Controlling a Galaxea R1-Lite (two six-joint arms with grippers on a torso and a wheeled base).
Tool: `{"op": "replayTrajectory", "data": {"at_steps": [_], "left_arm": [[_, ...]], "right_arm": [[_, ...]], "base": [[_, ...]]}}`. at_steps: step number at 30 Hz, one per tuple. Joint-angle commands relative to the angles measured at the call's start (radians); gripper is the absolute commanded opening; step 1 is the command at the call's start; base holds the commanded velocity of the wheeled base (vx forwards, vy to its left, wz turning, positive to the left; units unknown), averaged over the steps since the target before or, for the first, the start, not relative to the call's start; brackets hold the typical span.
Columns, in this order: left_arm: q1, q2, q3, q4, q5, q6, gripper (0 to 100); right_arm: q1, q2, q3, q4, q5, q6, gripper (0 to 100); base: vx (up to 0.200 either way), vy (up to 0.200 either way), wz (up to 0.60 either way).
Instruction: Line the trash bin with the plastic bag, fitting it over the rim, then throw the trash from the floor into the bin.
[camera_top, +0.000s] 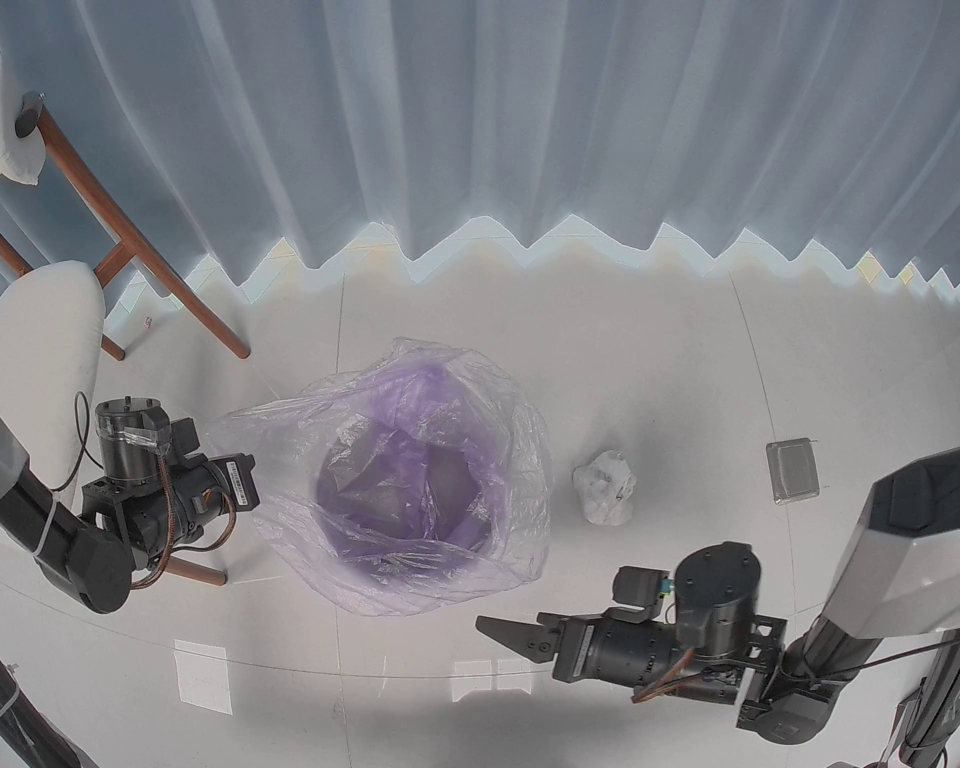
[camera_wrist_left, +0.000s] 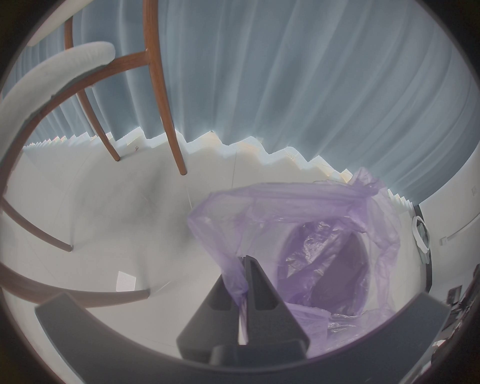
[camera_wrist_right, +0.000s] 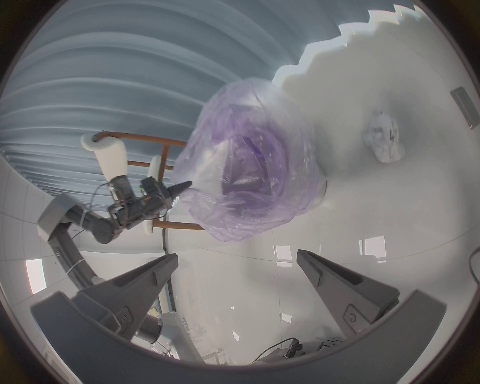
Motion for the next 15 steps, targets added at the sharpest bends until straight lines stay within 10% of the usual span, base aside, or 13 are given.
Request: {"op": "replayTrajectory", "data": {"at_steps": [1, 15], "left_arm": [[-0.04, -0.034, 0.045, -0.002, 0.002, -0.002, 0], [-0.032, 0.059, 0.09, -0.193, 0.011, 0.001, 0]], "right_arm": [[0.007, 0.137, -0.157, 0.106, -0.003, 0.025, 100], [-0.064, 0.209, -0.347, 0.192, -0.006, 0.031, 100]], "base": [[0.0, 0.0, 0.0], [0.0, 0.0, 0.0]]}}
